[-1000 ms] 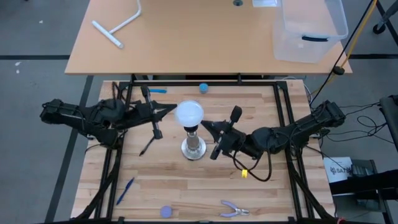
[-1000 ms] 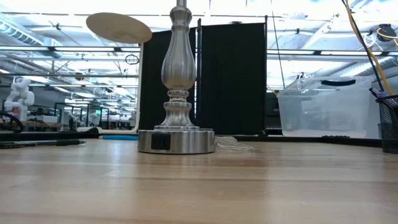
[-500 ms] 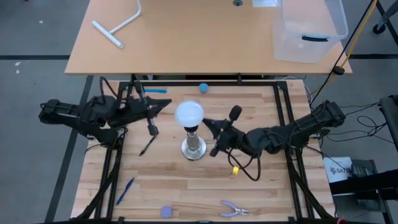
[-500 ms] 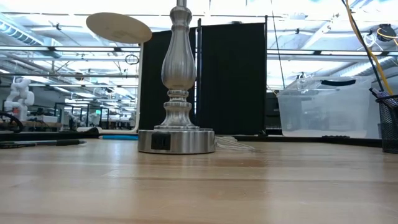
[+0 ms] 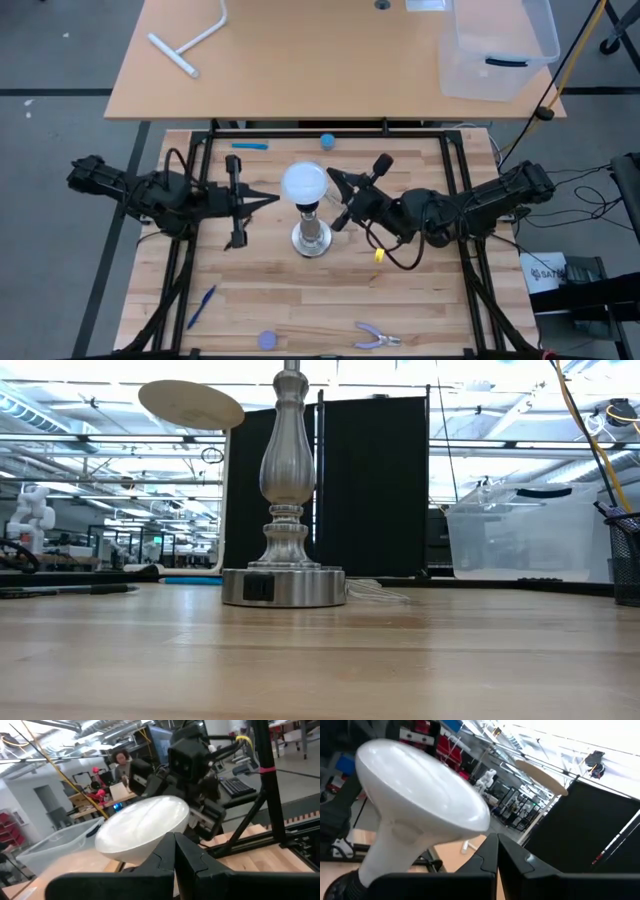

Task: Screw lightbulb
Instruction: Insert the lightbulb into the lamp

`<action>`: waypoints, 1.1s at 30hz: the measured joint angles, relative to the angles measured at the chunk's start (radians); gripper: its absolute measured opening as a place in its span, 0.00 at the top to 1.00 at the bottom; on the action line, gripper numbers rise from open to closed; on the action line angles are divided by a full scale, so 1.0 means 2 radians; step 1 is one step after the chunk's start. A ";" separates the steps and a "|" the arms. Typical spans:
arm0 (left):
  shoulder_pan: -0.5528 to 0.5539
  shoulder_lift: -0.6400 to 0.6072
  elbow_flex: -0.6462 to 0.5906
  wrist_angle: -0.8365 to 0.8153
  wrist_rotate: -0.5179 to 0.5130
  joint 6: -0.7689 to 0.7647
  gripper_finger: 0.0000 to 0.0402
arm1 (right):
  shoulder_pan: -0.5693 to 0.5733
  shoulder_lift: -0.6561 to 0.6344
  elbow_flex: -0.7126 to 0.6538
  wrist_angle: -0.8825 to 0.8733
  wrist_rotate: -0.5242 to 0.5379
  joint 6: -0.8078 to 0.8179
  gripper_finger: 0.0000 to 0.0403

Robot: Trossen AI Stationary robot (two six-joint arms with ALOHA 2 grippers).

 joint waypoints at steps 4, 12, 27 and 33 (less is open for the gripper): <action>0.009 0.006 0.000 0.000 -0.003 0.000 1.00 | 0.001 0.000 0.000 0.005 -0.016 -0.003 1.00; 0.040 0.006 0.000 -0.002 -0.002 -0.010 1.00 | 0.010 -0.001 0.000 0.004 -0.018 0.000 1.00; 0.094 0.006 0.000 -0.008 -0.022 -0.051 1.00 | 0.045 0.001 -0.002 -0.029 -0.059 0.021 1.00; 0.104 0.006 0.000 -0.007 -0.031 -0.055 1.00 | 0.048 0.013 -0.001 -0.058 -0.054 0.039 1.00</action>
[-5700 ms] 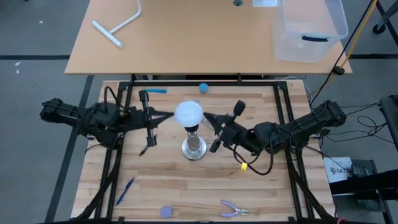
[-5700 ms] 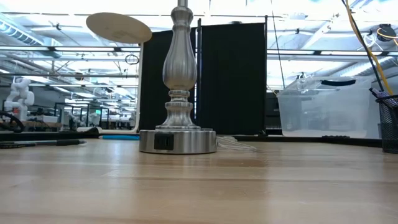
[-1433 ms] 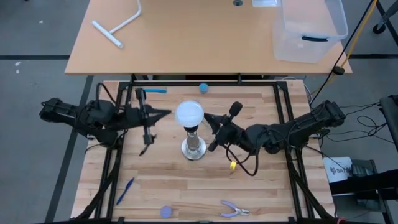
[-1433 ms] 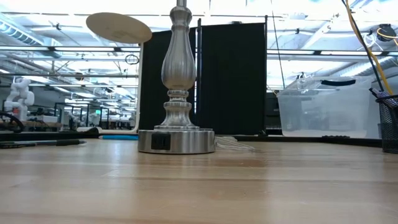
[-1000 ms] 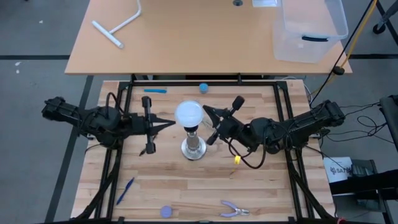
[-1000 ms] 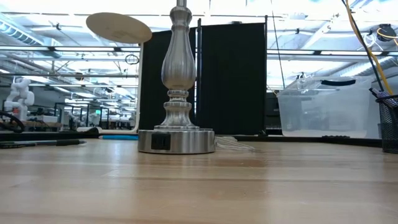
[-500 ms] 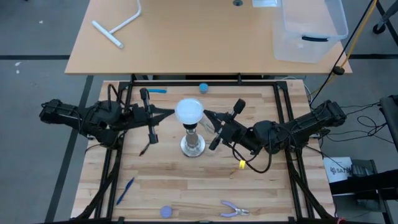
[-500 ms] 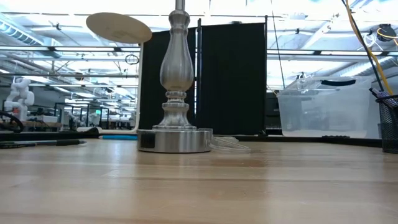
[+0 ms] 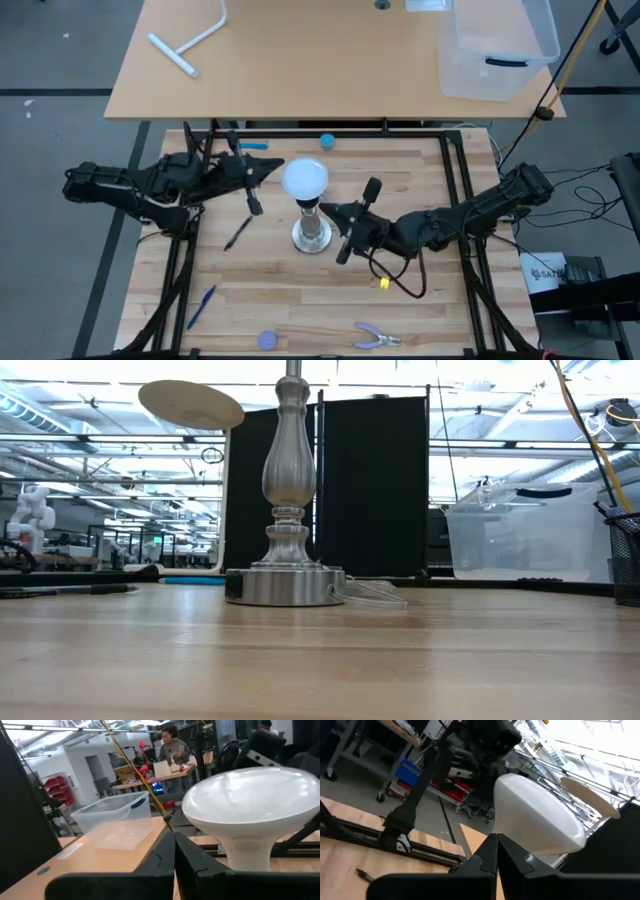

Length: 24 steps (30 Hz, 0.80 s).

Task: Screw lightbulb
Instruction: Insert the lightbulb into the lamp

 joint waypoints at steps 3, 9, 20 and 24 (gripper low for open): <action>-0.006 -0.004 0.000 0.007 -0.001 0.005 1.00 | 0.000 0.003 0.000 -0.002 0.018 0.004 1.00; -0.044 -0.020 0.000 0.027 -0.002 0.023 1.00 | -0.012 0.003 0.000 0.012 0.094 -0.005 1.00; -0.086 -0.001 0.000 0.028 0.015 0.043 1.00 | -0.034 0.003 0.000 0.098 0.094 -0.065 1.00; -0.072 0.001 0.000 0.029 0.014 0.041 1.00 | -0.034 0.002 0.000 0.103 0.085 -0.070 1.00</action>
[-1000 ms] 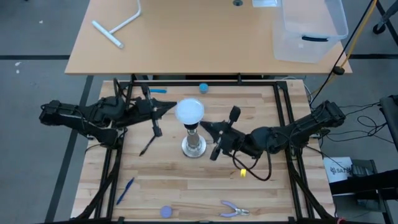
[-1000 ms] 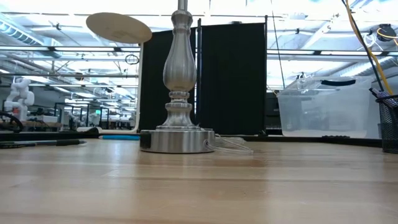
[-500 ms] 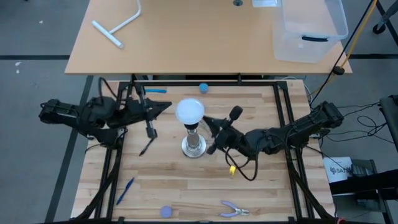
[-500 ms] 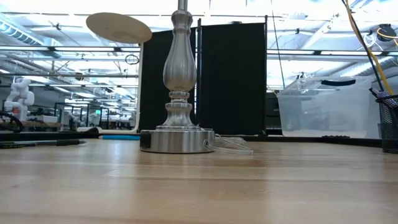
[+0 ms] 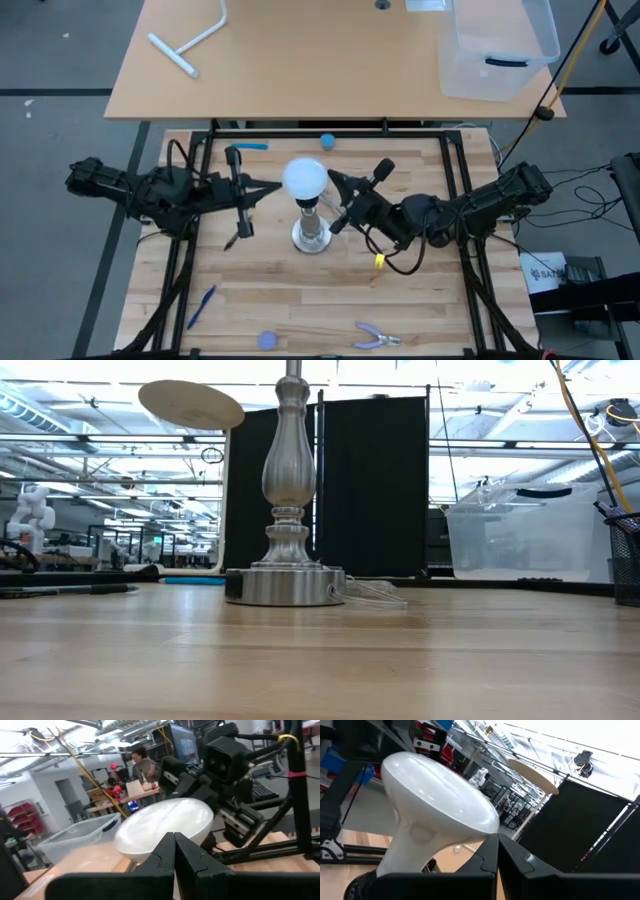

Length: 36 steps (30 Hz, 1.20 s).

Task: Screw lightbulb
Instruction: Insert the lightbulb into the lamp, then remove the lightbulb from the lamp

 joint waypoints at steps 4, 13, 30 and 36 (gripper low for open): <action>0.015 -0.001 0.000 -0.001 -0.001 -0.009 1.00 | 0.004 0.000 0.000 -0.002 -0.004 0.000 1.00; 0.048 0.000 0.000 -0.008 -0.005 -0.028 1.00 | 0.021 0.000 0.000 -0.014 -0.024 0.001 1.00; 0.064 -0.014 0.000 -0.082 -0.033 -0.053 1.00 | 0.050 0.000 0.001 -0.201 -0.019 0.155 1.00; 0.051 -0.014 -0.048 -0.091 0.007 -0.117 1.00 | 0.047 0.000 -0.011 -0.225 -0.018 0.252 1.00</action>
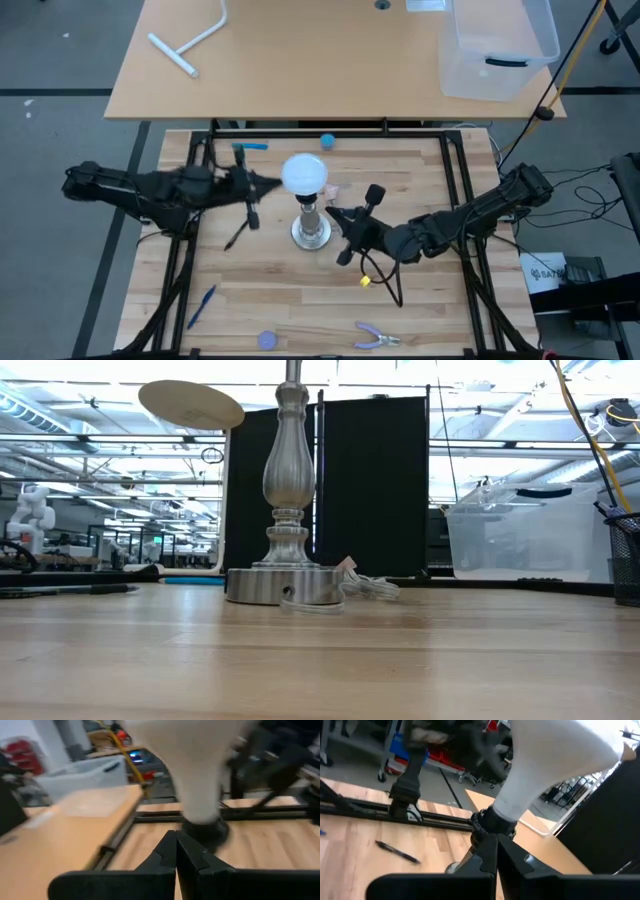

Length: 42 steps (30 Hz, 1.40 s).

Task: Screw lightbulb
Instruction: Remove the lightbulb from the lamp

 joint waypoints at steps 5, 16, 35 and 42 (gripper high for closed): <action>-0.014 -0.003 -0.098 0.086 0.001 -0.030 1.00 | 0.000 0.000 -0.062 0.104 0.002 0.008 1.00; -0.005 -0.004 -0.294 0.370 -0.001 -0.043 1.00 | -0.014 0.000 -0.256 0.473 0.002 -0.060 1.00; 0.083 -0.003 -0.324 0.383 0.077 -0.039 1.00 | -0.113 0.000 -0.295 0.502 -0.194 0.035 0.97; 0.102 0.001 -0.324 0.380 0.112 -0.047 1.00 | -0.115 0.000 -0.236 0.414 -0.194 0.032 0.76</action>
